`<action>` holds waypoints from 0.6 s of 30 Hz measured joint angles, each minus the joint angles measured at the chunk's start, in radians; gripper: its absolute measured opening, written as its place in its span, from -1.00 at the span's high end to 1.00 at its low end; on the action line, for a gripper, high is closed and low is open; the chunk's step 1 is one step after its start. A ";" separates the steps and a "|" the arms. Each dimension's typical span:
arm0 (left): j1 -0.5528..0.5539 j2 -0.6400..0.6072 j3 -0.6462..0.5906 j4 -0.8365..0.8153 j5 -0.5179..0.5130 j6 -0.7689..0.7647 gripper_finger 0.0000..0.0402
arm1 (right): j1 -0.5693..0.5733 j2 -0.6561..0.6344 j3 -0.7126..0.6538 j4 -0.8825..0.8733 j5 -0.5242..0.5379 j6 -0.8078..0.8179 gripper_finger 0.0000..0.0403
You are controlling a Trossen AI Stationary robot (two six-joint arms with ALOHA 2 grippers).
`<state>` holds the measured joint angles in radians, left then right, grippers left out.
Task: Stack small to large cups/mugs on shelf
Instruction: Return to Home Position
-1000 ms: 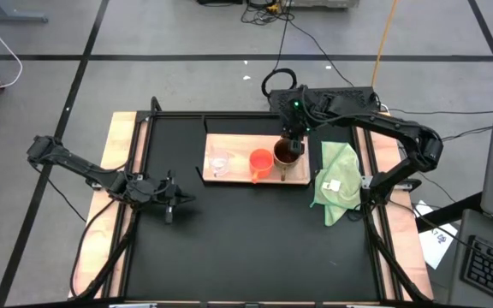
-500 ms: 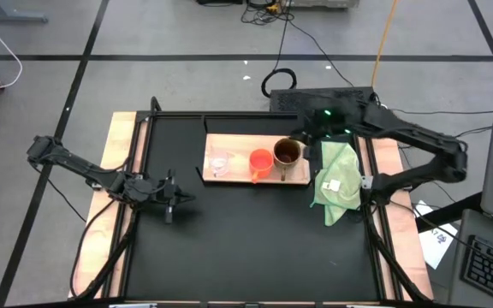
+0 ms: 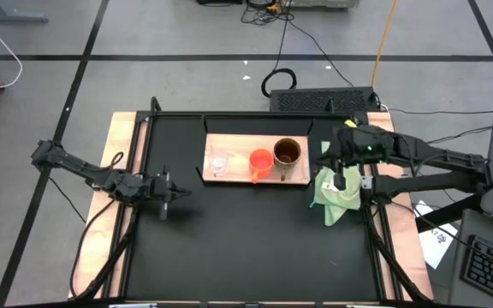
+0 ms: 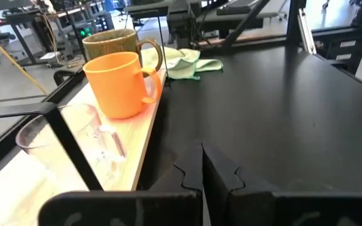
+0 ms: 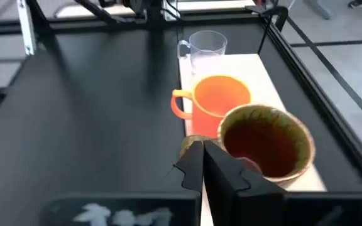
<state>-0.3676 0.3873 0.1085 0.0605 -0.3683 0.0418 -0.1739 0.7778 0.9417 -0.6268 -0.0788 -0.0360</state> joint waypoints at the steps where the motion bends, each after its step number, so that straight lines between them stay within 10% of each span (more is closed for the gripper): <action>1: 0.000 -0.016 0.000 -0.013 0.000 0.000 1.00 | 0.007 -0.029 -0.033 0.023 0.000 0.016 1.00; 18: -0.003 -0.230 0.000 -0.207 -0.053 -0.018 1.00 | 0.158 -0.312 -0.446 0.346 -0.002 0.169 1.00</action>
<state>-0.3706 0.1577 0.1085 -0.1465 -0.4210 0.0233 -0.0155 0.4656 0.4960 -0.2813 -0.0803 0.1333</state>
